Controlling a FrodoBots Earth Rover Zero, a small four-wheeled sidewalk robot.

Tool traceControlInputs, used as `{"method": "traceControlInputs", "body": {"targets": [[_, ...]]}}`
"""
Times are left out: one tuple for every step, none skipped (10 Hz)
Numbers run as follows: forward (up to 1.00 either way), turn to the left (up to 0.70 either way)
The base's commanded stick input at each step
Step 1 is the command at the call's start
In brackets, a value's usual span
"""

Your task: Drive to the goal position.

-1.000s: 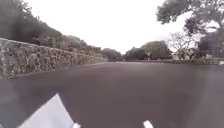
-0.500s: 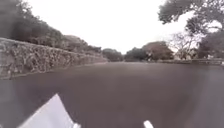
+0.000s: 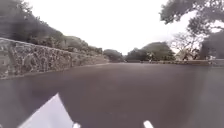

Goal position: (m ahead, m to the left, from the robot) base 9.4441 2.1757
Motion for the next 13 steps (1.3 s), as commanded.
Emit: {"method": "traceControlInputs", "body": {"targets": [[0.50, 0.00], [0.50, 0.00], [0.50, 0.00], [0.50, 0.00], [0.50, 0.00], [0.50, 0.00], [0.50, 0.00], [0.50, 0.00], [0.50, 0.00], [0.50, 0.00], [0.50, 0.00], [0.50, 0.00], [0.50, 0.00]]}}
